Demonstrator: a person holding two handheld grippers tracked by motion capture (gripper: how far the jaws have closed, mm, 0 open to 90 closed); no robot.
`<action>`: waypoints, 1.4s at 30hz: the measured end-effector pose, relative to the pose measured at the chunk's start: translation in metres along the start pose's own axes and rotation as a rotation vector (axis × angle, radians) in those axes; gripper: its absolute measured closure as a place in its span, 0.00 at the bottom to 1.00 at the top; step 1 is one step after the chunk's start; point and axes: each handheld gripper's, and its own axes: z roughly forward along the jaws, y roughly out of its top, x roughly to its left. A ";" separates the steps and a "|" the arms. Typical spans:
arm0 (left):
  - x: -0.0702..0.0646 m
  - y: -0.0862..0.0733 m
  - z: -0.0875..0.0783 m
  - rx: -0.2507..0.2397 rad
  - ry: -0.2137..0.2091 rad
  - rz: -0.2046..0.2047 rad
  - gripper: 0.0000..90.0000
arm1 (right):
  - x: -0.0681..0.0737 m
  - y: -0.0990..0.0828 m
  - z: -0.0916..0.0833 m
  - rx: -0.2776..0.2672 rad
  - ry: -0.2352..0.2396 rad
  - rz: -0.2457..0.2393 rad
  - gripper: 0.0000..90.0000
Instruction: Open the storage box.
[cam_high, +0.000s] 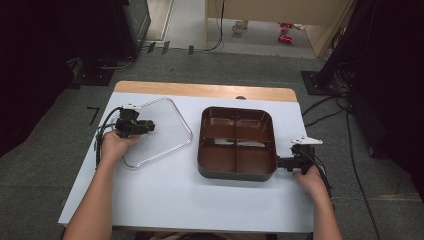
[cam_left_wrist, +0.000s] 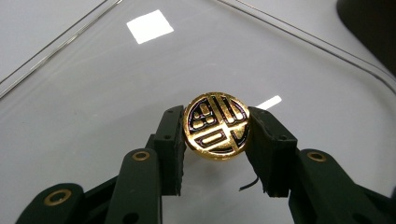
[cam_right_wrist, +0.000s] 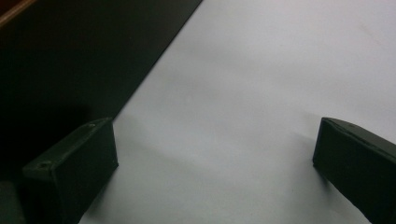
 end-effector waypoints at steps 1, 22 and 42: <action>0.000 0.000 0.002 0.006 0.005 0.008 0.66 | 0.000 0.000 0.000 0.000 0.000 0.000 0.00; -0.001 0.003 -0.017 -0.042 -0.053 -0.067 0.42 | 0.000 0.000 0.000 0.000 0.000 0.000 0.00; -0.052 -0.003 -0.043 -0.086 -0.133 -0.009 0.32 | 0.000 0.000 0.000 0.000 0.002 0.001 0.00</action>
